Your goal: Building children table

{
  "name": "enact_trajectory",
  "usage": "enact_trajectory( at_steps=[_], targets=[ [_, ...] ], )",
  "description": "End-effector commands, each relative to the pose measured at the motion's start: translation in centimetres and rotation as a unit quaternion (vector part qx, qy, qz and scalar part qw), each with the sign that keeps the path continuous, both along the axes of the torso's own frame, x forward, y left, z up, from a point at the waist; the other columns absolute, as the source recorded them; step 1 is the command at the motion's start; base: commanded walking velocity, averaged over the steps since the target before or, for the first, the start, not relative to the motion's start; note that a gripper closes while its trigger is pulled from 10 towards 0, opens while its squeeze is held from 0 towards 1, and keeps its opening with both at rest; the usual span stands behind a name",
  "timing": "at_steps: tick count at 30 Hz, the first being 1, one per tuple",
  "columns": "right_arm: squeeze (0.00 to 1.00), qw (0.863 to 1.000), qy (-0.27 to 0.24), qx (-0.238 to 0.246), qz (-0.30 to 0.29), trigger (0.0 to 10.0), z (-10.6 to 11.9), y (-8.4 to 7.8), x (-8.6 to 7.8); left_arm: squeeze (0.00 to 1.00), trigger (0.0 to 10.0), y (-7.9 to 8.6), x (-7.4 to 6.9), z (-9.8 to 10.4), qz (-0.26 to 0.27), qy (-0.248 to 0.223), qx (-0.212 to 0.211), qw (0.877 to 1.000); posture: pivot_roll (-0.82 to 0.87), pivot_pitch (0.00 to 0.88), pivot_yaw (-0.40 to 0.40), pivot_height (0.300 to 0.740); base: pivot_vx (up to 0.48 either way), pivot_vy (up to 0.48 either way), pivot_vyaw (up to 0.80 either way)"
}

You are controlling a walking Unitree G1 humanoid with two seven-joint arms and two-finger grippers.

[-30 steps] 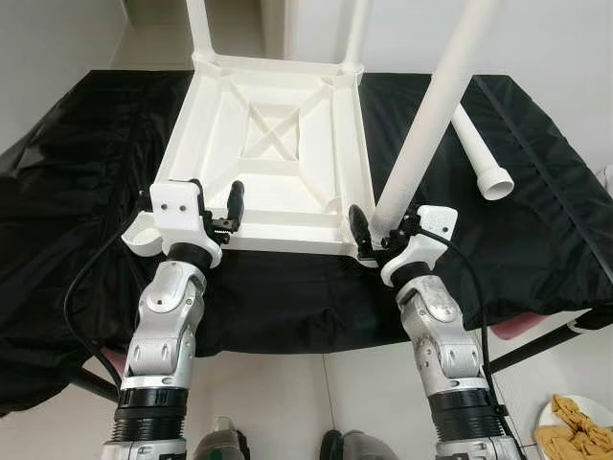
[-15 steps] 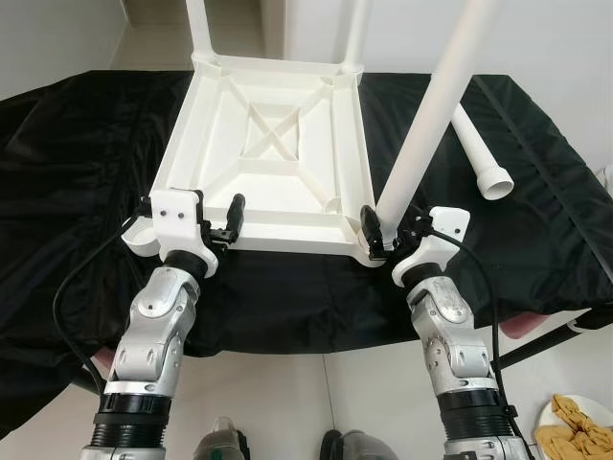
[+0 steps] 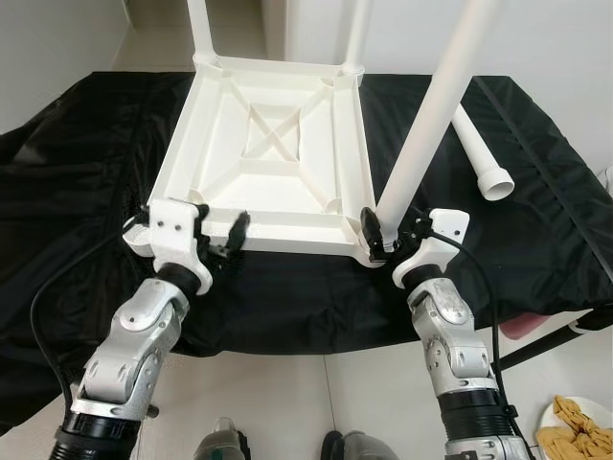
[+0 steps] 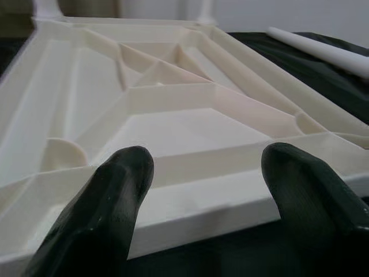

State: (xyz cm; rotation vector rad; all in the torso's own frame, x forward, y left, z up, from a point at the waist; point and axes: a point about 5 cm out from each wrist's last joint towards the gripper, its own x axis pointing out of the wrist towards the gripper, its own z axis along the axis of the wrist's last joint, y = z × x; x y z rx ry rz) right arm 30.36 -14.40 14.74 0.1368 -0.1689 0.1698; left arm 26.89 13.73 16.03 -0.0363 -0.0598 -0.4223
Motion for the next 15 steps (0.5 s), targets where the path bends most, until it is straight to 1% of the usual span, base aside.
enact_trajectory(
  at_steps=[1, 3, 6, 7, 8, 9, 12, 13, 14, 15],
  targets=[
    [0.00, 1.000, 0.011, -0.002, -0.011, 10.0, -0.7, -0.7, -0.1, 0.00, 10.0, -2.6, -2.1, -0.3, -0.246, 0.003, 0.011, 0.969, 0.04, 0.080, -0.002, 0.740, 0.000, 0.000, 0.00],
    [0.00, 1.000, 0.012, -0.006, -0.015, 10.0, -0.8, -1.1, 0.0, 0.00, 10.0, -4.1, -2.8, 0.4, -0.278, 0.001, -0.006, 0.961, 0.04, 0.077, -0.004, 0.740, 0.000, 0.000, 0.00],
    [0.00, 1.000, 0.013, -0.008, -0.017, 10.0, -0.8, -1.3, 0.1, 0.00, 10.0, -4.4, -3.0, 0.7, -0.285, 0.000, -0.011, 0.958, 0.04, 0.077, -0.004, 0.740, 0.000, 0.000, 0.00],
    [0.00, 1.000, 0.014, -0.012, -0.023, 10.0, -0.9, -1.7, 0.2, 0.00, 10.0, -4.9, -3.2, 0.8, -0.297, 0.000, -0.012, 0.955, 0.04, 0.073, -0.005, 0.740, 0.000, 0.000, 0.00],
    [0.00, 1.000, 0.014, -0.012, -0.023, 10.0, -0.9, -1.7, 0.2, 0.00, 10.0, -4.9, -3.2, 0.8, -0.297, 0.000, -0.012, 0.955, 0.04, 0.073, -0.005, 0.740, 0.000, 0.000, 0.00],
    [0.00, 0.999, 0.016, -0.016, -0.031, 10.0, -0.9, -2.2, 0.3, 0.00, 10.0, -5.4, -3.4, 0.8, -0.309, 0.001, -0.012, 0.951, 0.04, 0.074, -0.006, 0.740, 0.000, 0.000, 0.00],
    [0.00, 0.999, 0.016, -0.016, -0.031, 10.0, -0.9, -2.2, 0.3, 0.00, 10.0, -5.4, -3.4, 0.8, -0.309, 0.001, -0.012, 0.951, 0.04, 0.074, -0.006, 0.740, 0.000, 0.000, 0.00],
    [0.00, 0.999, 0.018, -0.019, -0.039, 10.0, -1.1, -2.9, 0.4, 0.00, 10.0, -5.9, -3.7, 0.6, -0.324, 0.005, -0.009, 0.946, 0.03, 0.072, -0.006, 0.740, 0.000, 0.000, 0.00],
    [0.00, 0.999, 0.018, -0.019, -0.039, 10.0, -1.1, -2.9, 0.4, 0.00, 10.0, -5.9, -3.7, 0.6, -0.324, 0.005, -0.009, 0.946, 0.03, 0.072, -0.006, 0.740, 0.000, 0.000, 0.00],
    [0.00, 0.998, 0.021, -0.023, -0.047, 10.0, -1.2, -3.6, 0.5, 0.00, 10.0, -6.4, -4.0, 0.5, -0.337, 0.009, -0.008, 0.941, 0.03, 0.074, -0.007, 0.740, 0.000, 0.000, 0.00]
  ],
)
